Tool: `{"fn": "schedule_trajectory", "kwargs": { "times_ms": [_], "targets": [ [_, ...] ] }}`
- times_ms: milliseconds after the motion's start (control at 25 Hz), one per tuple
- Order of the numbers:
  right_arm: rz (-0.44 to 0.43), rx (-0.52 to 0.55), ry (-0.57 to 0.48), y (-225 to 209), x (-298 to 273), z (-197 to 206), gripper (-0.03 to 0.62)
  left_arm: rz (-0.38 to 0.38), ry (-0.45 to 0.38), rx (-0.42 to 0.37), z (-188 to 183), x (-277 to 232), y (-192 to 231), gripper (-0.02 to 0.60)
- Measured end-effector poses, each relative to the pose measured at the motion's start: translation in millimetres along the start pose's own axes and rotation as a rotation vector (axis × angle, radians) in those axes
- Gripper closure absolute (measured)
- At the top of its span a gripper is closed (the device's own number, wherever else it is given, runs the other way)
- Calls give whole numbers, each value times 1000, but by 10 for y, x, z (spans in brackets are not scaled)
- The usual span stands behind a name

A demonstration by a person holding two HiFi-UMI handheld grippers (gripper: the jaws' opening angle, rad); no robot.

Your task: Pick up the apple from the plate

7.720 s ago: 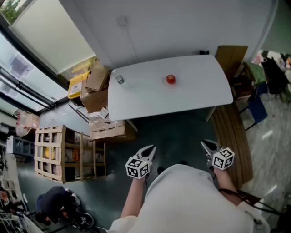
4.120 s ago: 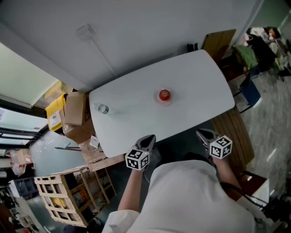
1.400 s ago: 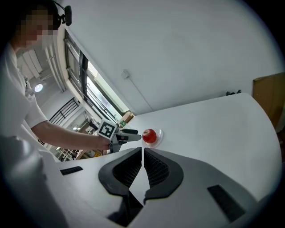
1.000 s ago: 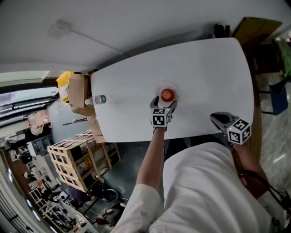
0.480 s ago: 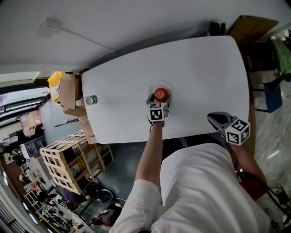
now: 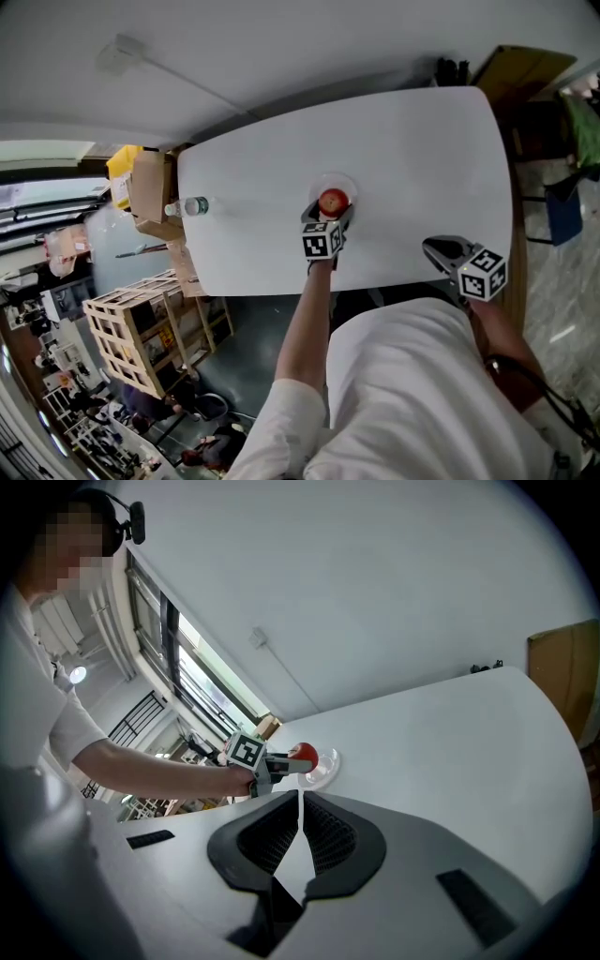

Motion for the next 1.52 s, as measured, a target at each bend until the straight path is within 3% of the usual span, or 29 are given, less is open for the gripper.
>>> {"fn": "schedule_trajectory", "kwargs": {
  "times_ms": [320,880,1520],
  "targets": [
    [-33,12,-17,119,-155,-20,554,33,-72,27,-187,332,12,189],
    [-42,50,-22,421,-218,114,554,161,-148,83,-359,1125,-213,189],
    [-2,98,-124,1371,-333,363,554,266,-270,86,-401,2380,7,189]
  ]
}}
Point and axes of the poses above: the fingertips, and each gripper's own axes: x backward along the fingers, y to its left, z out of its underside, the point moved 5 cm from there along x, backward along the fingers, and after that the axes turned 15 degrees about -y, right-handed, at the moved point
